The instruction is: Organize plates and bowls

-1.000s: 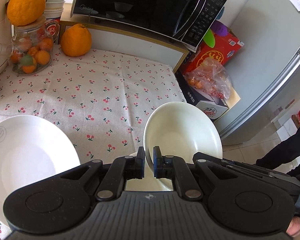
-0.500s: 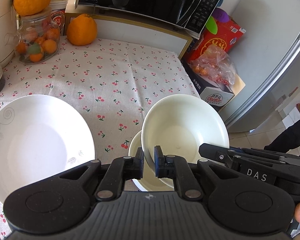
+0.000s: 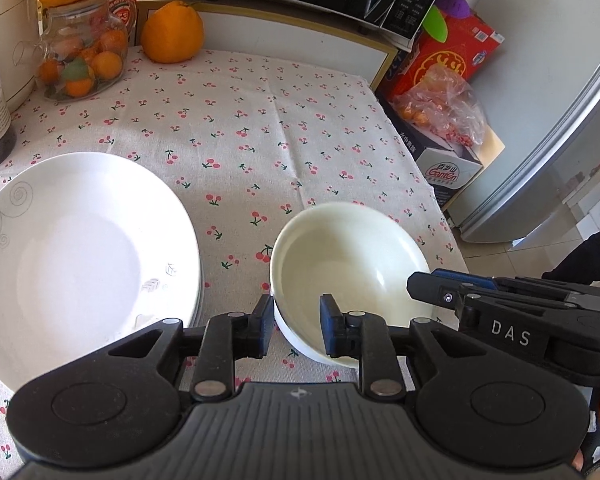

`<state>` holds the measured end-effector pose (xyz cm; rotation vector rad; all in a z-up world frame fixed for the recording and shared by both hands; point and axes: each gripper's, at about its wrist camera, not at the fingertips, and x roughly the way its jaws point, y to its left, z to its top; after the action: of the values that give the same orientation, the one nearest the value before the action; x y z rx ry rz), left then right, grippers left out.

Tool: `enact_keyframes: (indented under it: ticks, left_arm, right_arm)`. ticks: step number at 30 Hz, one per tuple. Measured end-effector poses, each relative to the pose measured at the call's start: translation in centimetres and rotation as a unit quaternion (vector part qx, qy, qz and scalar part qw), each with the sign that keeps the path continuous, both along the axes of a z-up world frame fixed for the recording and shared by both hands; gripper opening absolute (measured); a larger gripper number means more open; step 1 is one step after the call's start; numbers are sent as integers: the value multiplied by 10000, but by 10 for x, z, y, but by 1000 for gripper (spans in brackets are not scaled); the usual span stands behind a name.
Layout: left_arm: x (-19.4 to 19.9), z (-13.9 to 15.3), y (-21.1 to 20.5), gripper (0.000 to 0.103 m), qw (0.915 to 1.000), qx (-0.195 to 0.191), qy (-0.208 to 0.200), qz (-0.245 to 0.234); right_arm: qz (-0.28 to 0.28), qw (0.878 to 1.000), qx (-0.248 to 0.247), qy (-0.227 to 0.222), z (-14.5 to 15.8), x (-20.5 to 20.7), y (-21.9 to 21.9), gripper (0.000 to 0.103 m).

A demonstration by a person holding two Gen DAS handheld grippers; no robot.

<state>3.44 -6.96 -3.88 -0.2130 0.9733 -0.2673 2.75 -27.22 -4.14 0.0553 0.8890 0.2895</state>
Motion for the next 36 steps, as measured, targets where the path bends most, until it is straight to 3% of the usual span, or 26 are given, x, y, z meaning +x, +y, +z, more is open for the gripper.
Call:
enact_keyframes:
  ticks: [4, 7, 10, 12, 13, 18, 22, 24, 26, 31, 36]
  left_arm:
    - [1, 3, 4, 44, 9999, -65, -14, 112]
    - [1, 9, 7, 44, 9997, -129, -141, 168]
    - [0, 13, 11, 45, 9993, -289, -185, 165]
    - [1, 14, 14, 48, 9986, -457, -187, 199]
    - [1, 14, 14, 48, 9984, -476, -203, 215]
    - [-5, 18, -1, 49, 9983, 154, -538, 172]
    - [-10, 22, -6, 63, 9960, 468, -746, 134]
    - [-11, 24, -4, 64, 9955, 497, -793, 169]
    - [-10, 24, -1, 67, 9960, 436, -753, 195]
    - [-9, 24, 5, 81, 9976, 216, -614, 223]
    - [-5, 22, 20, 83, 9978, -428, -339, 377]
  right_arm:
    - [-47, 9999, 137, -89, 5, 0, -4, 24]
    - [-193, 9994, 264, -86, 6, 2, -11, 25]
    - [-378, 9976, 583, -15, 8, 4, -23, 38]
    - [-475, 9963, 714, -2, 9, 4, -28, 56]
    - [-510, 9959, 742, -10, 10, 3, -30, 59]
    - [-638, 9943, 856, 2, 9, 1, -37, 61]
    - [-766, 9941, 769, -21, 9, 0, -40, 68]
    - [-789, 9939, 775, -11, 9, -1, -40, 68]
    - [-812, 9938, 764, -25, 8, -2, -40, 70]
    - [-856, 9943, 641, -14, 7, -4, -37, 87]
    - [-892, 9924, 839, 95, 4, -7, -40, 88]
